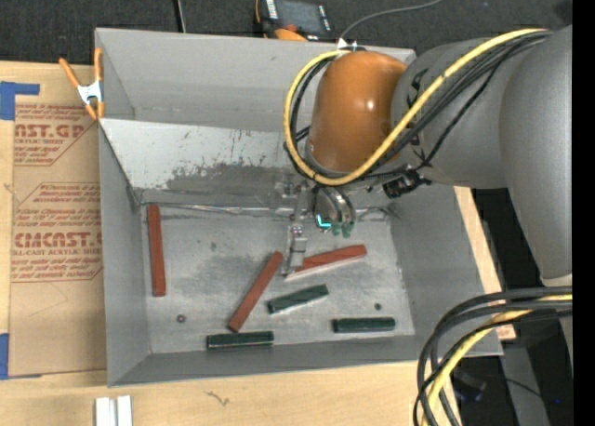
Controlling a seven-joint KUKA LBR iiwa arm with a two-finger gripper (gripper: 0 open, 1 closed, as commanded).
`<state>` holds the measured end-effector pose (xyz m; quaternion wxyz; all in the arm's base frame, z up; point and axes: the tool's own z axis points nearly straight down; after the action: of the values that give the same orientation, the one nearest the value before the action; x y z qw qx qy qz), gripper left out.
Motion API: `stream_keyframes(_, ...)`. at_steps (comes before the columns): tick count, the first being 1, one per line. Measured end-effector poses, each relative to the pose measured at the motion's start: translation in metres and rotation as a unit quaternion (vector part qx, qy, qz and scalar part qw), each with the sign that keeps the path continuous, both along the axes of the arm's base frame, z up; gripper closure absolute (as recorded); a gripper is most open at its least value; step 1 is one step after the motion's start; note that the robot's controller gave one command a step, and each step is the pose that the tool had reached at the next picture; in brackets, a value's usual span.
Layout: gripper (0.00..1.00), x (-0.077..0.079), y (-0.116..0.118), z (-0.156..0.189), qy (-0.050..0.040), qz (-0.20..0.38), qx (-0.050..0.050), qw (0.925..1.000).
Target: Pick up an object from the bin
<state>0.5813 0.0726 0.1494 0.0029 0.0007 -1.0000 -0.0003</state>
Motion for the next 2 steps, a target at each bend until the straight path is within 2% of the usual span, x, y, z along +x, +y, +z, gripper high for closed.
stream_keyframes(1, 0.0, -0.0294, -0.0433, -0.0821, -0.0007, 0.069, 0.0, 0.9976)
stream_keyframes(2, 1.0, -0.0274, -0.0422, -0.0766, -0.0007, 0.07, 0.0, 0.9976)
